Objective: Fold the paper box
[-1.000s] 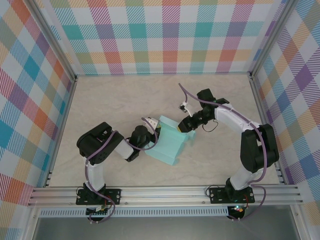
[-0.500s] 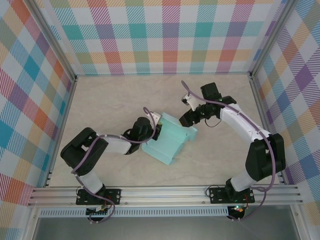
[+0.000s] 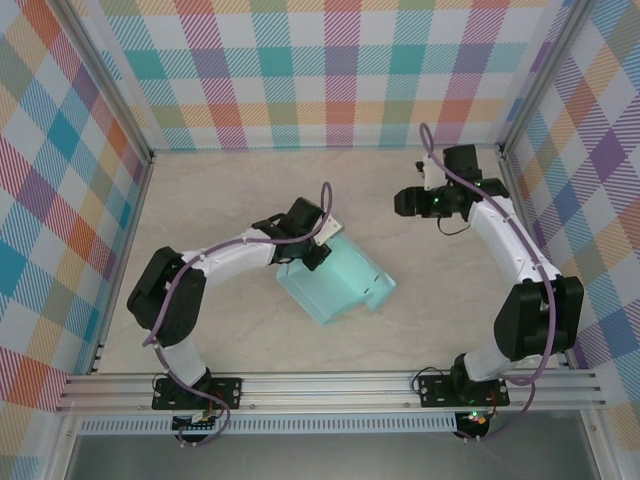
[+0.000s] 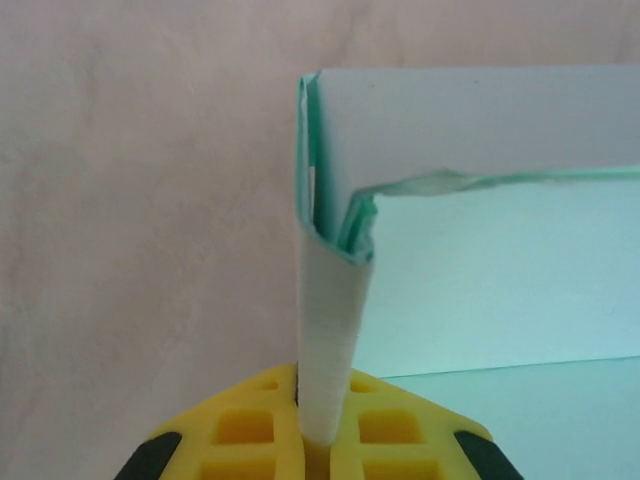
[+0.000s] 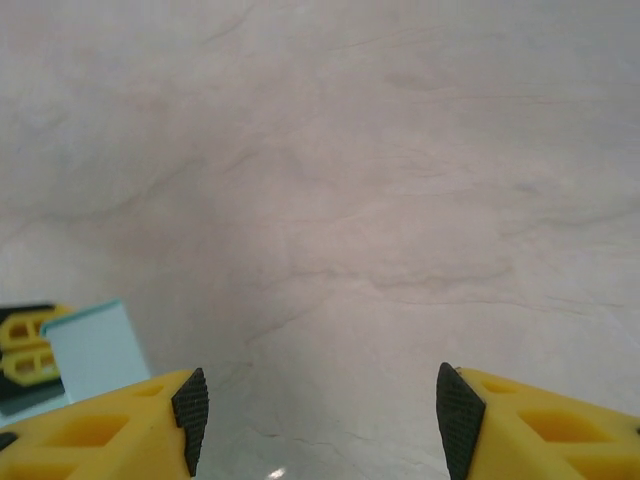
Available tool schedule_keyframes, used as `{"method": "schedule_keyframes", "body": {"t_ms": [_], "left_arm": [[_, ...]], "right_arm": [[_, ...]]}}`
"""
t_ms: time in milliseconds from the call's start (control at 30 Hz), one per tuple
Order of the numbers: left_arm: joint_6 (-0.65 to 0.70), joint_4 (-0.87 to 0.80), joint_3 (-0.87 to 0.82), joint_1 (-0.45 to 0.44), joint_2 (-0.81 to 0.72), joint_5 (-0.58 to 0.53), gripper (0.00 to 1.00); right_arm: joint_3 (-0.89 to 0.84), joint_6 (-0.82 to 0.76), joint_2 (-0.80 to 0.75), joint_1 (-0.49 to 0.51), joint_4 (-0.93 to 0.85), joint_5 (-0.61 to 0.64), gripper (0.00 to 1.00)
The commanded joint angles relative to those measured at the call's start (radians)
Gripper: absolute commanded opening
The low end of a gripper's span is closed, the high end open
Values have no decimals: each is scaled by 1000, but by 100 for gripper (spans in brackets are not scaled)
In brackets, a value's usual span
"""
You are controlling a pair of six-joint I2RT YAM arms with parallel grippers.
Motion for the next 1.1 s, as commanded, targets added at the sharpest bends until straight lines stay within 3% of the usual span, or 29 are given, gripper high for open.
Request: {"method": "schedule_keyframes", "body": {"t_ms": [0,67,200,400,700,1067], "left_arm": [[114,-363,123,16,58,38,8],[165,-492,219,17,118,52,9],[211,-586,332,17,203,-9,16],[214,-560,433,18,215,77,41],[122,-323,394,61,-30,85,48],[-239,26,108,268,-431,128,64]], "right_arm": [[-18,117,-12,-16,-34,32,64],[-30,119,-8,-17,-25,17,64],[-51,114,5,-18,-12,-15,64],[-71,62,8,-18,-5,-75,63],[-75,-90,32,11,-20,-163,59],[100,-359,310,220,-156,-192,54]]}}
